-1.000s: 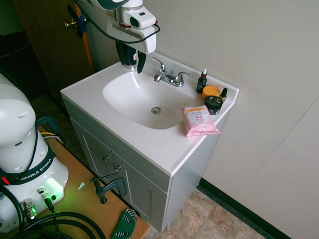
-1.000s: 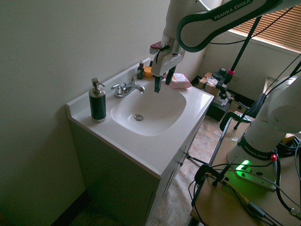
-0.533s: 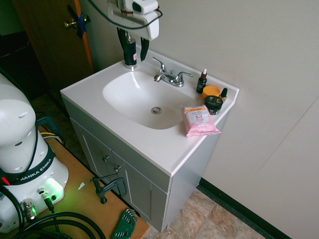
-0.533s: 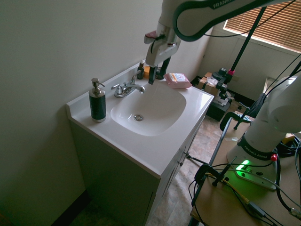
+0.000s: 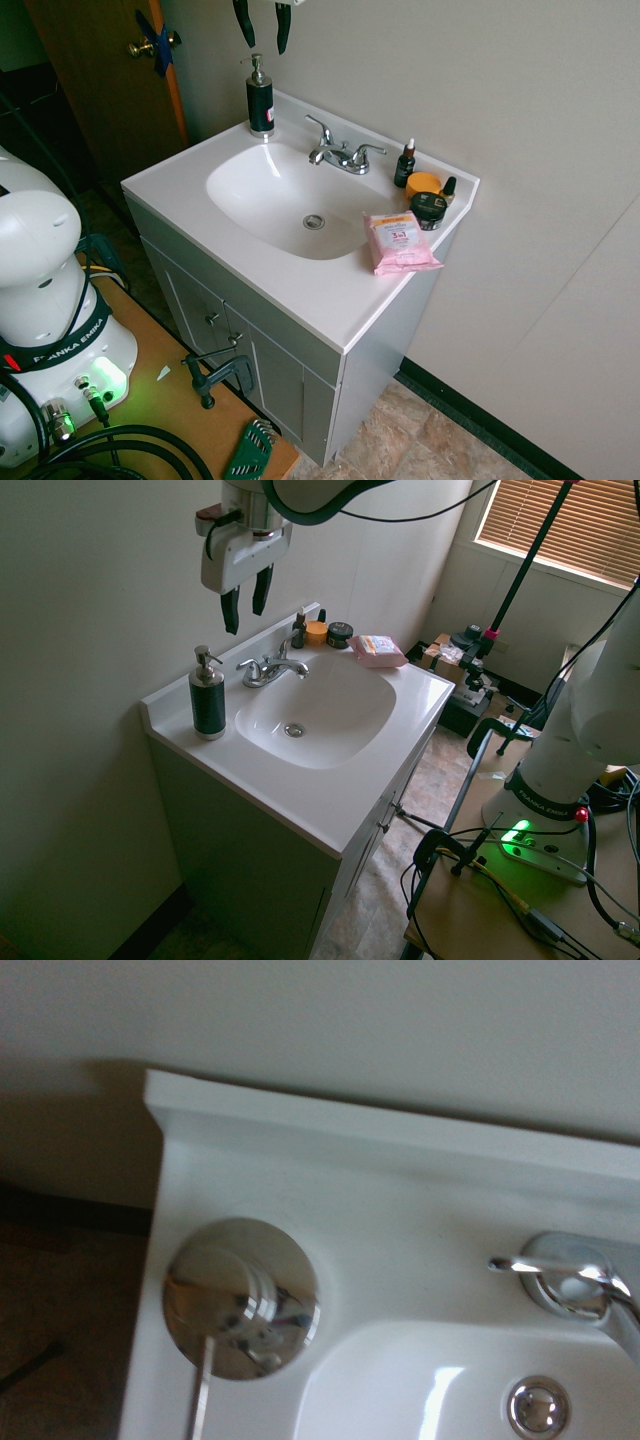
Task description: Push the sanitizer
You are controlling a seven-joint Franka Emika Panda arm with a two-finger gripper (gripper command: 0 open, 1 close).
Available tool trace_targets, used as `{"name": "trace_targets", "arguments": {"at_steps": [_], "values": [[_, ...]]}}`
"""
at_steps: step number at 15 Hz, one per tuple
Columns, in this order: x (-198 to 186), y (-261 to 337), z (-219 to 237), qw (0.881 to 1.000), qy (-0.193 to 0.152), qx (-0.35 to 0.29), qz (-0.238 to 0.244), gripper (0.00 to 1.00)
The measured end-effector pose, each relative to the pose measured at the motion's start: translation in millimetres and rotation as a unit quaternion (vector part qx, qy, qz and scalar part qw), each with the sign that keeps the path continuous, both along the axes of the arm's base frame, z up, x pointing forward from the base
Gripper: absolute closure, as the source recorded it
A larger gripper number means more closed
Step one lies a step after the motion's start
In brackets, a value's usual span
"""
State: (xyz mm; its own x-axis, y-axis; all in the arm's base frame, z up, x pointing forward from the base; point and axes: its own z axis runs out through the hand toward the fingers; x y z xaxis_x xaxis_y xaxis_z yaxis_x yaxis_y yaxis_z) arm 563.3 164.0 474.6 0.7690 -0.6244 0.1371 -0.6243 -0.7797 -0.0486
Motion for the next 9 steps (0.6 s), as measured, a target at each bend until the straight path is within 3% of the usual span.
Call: {"name": "trace_targets", "arguments": {"at_steps": [9], "values": [[35.0, 64.9, -12.9, 1.000, 0.010, -0.014, 0.019, 1.00]]}}
